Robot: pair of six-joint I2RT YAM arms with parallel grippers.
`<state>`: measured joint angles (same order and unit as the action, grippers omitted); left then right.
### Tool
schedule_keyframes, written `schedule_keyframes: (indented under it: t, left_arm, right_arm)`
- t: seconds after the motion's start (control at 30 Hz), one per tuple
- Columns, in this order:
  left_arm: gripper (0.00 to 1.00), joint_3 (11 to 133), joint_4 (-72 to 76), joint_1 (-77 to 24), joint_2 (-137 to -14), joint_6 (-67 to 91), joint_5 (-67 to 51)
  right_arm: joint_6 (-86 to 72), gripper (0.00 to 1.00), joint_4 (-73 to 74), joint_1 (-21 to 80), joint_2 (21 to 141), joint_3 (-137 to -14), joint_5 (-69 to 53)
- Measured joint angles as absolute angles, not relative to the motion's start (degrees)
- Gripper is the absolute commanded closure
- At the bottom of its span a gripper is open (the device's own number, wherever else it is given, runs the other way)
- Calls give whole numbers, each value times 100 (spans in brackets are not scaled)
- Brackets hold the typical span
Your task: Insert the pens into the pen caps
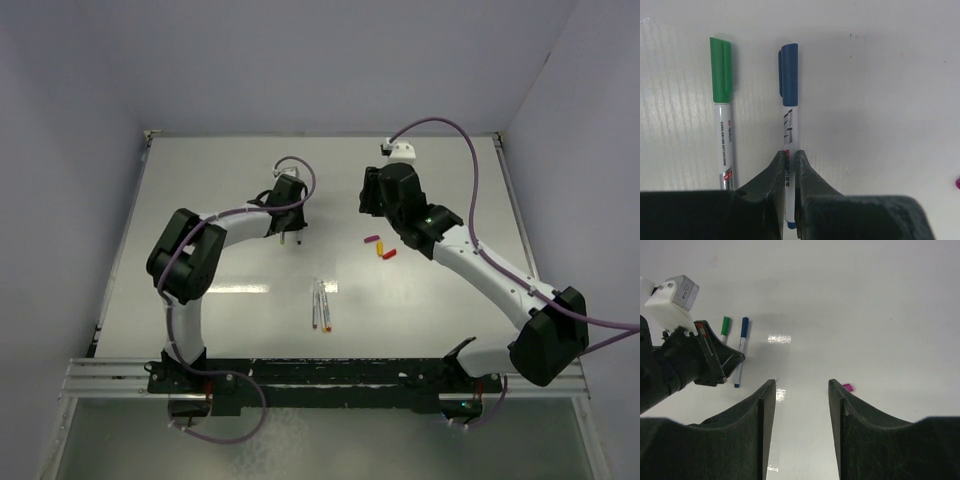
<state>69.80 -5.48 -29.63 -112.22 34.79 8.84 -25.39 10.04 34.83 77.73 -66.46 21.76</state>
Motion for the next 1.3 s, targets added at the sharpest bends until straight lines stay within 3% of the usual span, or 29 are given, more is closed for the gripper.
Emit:
schedule_keyframes:
  t: [0.2,0.47,1.17,1.3]
  left_arm:
    - [90,7131,-576,-2963,-11349,3387,1002]
    - [74,7290,-668,-2963,-11445,3336,1083]
    - [68,7426,-956,-2963,-11244,3035,985]
    - [68,7376,-1061,-2976,-10857,3030,913]
  right_arm:
    - [-2552,52,1004,3457,7776,-6606,2152]
    - [-2552,53,1004,3437,7837,-6606,2132]
    - [-2558,53,919,3406,7839,-6429,2095]
    - [-2709,34,913,3376,7839,-6427,2147]
